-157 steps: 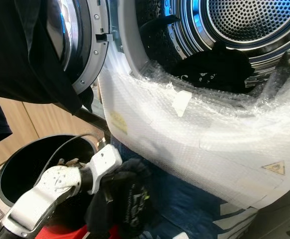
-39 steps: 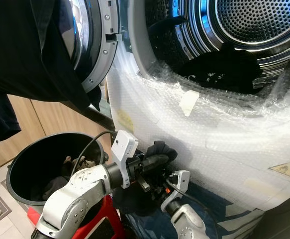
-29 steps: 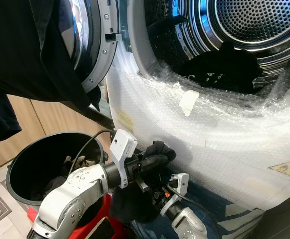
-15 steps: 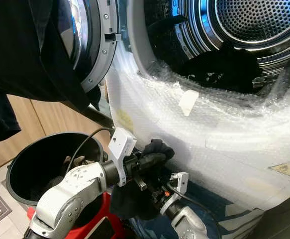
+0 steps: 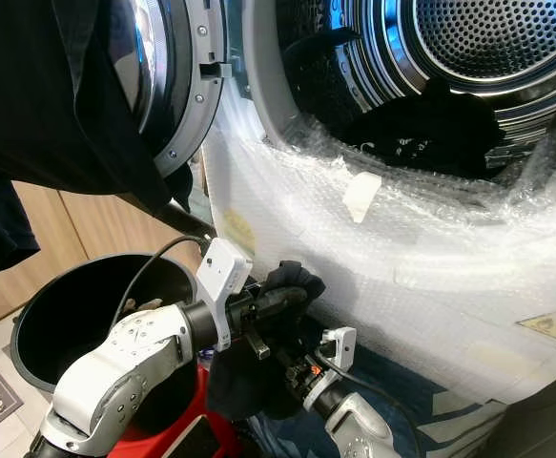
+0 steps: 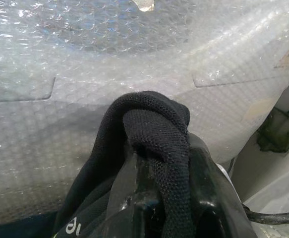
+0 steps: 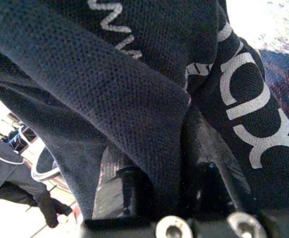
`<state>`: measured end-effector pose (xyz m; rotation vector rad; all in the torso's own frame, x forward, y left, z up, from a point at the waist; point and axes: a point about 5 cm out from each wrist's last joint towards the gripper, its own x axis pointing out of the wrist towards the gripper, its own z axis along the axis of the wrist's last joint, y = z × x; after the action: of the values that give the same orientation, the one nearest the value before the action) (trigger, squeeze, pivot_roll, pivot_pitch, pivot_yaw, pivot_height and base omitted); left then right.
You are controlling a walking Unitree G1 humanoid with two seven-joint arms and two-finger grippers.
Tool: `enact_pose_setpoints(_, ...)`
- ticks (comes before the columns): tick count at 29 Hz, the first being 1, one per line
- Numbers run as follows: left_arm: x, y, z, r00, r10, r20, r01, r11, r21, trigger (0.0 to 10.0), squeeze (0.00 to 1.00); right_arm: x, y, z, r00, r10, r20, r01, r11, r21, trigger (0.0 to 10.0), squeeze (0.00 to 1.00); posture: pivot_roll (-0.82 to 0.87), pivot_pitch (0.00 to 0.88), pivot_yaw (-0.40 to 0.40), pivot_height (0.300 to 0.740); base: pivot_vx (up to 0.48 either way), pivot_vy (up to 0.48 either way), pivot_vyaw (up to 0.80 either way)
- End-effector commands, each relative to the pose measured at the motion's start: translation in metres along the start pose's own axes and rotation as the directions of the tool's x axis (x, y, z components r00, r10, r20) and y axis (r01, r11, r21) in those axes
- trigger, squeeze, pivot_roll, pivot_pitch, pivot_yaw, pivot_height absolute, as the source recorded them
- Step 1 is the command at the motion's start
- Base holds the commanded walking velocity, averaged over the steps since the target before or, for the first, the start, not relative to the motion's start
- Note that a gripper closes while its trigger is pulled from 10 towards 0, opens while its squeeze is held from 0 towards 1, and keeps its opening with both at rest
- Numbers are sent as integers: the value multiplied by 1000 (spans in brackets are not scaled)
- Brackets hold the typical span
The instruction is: Clothes washing
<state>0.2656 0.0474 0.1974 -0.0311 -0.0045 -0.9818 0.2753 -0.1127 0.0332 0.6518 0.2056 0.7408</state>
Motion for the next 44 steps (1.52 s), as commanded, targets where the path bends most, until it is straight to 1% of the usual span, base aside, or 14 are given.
enact_pose_setpoints(1, -1, -6, 17, 998, -17, 58, 14, 998, 60, 0, 0, 2, -1, 3, 1000, -4, -7, 4, 1000, -11, 0, 0, 316, 0, -43, 740, 0, 0, 0)
enact_pose_setpoints(2, -1, -7, 17, 998, -17, 55, 14, 998, 63, 235, 0, 2, -2, 5, 1000, -4, -6, 4, 1000, -15, 0, 0, 319, 0, -45, 740, 0, 0, 0)
enact_pose_setpoints(3, -1, -7, 17, 998, -13, 53, 10, 997, 72, 7373, 0, 3, -2, 7, 1000, 0, -5, 0, 1000, -21, 0, 0, 319, 0, -48, 740, 0, 0, 0)
enact_pose_setpoints(4, -3, -6, 18, 999, 1, 52, -6, 996, 90, 10000, 0, 5, -2, 10, 1000, 2, -3, -2, 1000, -28, 0, 0, 311, 0, -49, 740, 0, 0, 0)
enact_pose_setpoints(10, -7, -2, 19, 998, 25, 51, -30, 993, 115, 10000, 51, 6, -4, 13, 1000, -8, 3, 8, 999, -34, 0, 0, 316, 0, -54, 740, 0, 0, 0)
enact_pose_setpoints(11, -9, -2, 18, 999, 32, 43, -37, 992, 119, 10000, 1000, 7, -5, 14, 1000, -12, 8, 12, 999, -34, 0, 0, 315, 0, -54, 740, 0, 0, 0)
enact_pose_setpoints(24, -54, -5, 9, 982, -27, -189, 69, 973, 219, 10000, 1000, 15, -7, 22, 999, -44, 25, 45, 998, -51, 0, 0, 350, 0, -56, 740, 0, 0, 0)
enact_pose_setpoints(31, -107, 18, 4, 915, 226, -336, -127, 948, 291, 10000, 1000, 10, -16, 26, 996, -80, 38, 83, 995, -58, 0, 0, 363, 0, -59, 740, 0, 0, 0)
enact_pose_setpoints(34, -121, 46, 9, 849, 462, -258, -351, 857, 378, 10000, 1000, 9, -17, 27, 996, -80, 38, 82, 995, -61, 0, 0, 367, 0, -61, 740, 0, 0, 0)
enact_pose_setpoints(35, -127, 62, 16, 781, 603, -162, -510, 765, 394, 10000, 1000, 8, -17, 28, 996, -76, 39, 79, 995, -60, 0, 0, 373, 0, -63, 740, 0, 0, 0)
enact_pose_setpoints(36, -129, 66, 17, 760, 636, -133, -555, 742, 374, 10000, 1000, 8, -17, 28, 996, -74, 39, 77, 995, -60, 0, 0, 373, 0, -63, 740, 0, 0, 0)
enact_pose_setpoints(37, -133, 75, 22, 708, 705, -50, -646, 673, 360, 10000, 729, 8, -17, 29, 998, -59, 37, 61, 996, -63, 0, 0, 371, 0, -65, 740, 0, 0, 0)
enact_pose_setpoints(38, -136, 80, 20, 669, 743, -20, -696, 636, 332, 10000, 55, 7, -17, 29, 998, -53, 34, 55, 996, -66, 0, 0, 372, 0, -64, 740, 0, 0, 0)
enact_pose_setpoints(44, -158, 96, -18, 497, 868, -24, -808, 473, 351, 10000, 0, 0, -15, 30, 1000, 19, 10, -18, 996, -85, 0, 0, 347, 0, -60, 740, 0, 0, 0)
